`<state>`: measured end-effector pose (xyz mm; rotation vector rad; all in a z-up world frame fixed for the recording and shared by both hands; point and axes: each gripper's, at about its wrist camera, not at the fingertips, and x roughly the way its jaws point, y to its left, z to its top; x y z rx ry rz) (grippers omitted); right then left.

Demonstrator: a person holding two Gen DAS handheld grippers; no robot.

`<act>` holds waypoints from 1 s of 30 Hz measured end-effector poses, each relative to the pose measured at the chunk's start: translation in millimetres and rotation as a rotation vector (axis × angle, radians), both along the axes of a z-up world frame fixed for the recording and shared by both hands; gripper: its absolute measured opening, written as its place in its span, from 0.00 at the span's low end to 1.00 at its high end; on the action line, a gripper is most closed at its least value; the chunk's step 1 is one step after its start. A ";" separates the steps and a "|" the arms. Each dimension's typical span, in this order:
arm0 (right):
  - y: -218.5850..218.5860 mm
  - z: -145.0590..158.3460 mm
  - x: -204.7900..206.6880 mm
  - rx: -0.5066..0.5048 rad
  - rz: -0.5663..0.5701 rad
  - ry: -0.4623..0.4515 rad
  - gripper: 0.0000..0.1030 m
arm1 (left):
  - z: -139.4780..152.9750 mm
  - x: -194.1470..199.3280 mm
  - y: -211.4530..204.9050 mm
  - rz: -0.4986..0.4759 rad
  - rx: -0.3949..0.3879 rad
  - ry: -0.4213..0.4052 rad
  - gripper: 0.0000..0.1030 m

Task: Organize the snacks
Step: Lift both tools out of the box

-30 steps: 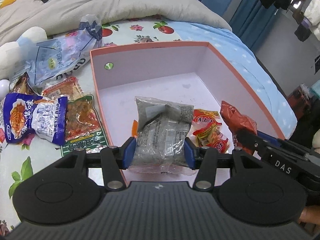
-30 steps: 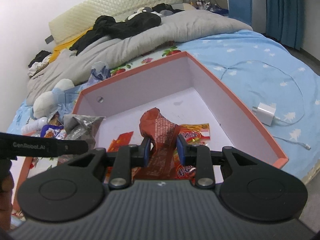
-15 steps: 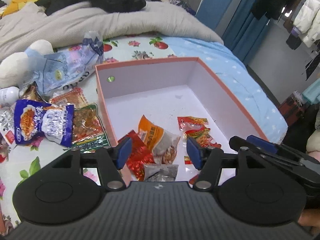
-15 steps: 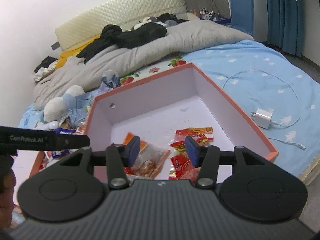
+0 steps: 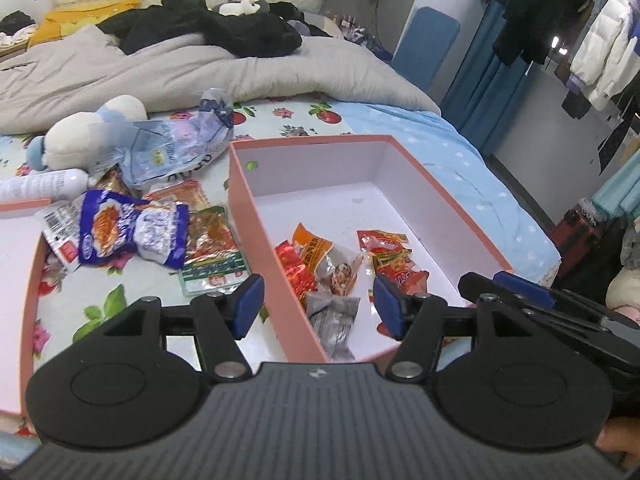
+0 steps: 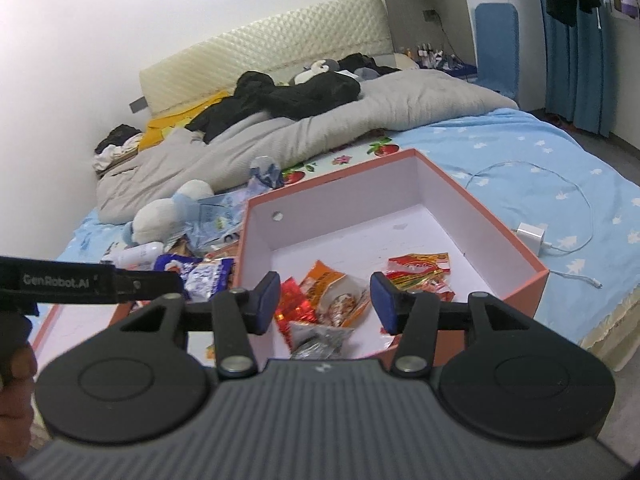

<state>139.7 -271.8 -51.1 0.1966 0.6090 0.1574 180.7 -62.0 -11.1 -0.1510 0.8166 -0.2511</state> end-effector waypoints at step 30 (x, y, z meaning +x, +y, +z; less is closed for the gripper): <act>97.0 -9.0 -81.5 -0.060 0.238 -0.030 0.51 | -13.1 -125.3 99.8 0.178 -0.047 0.009 0.64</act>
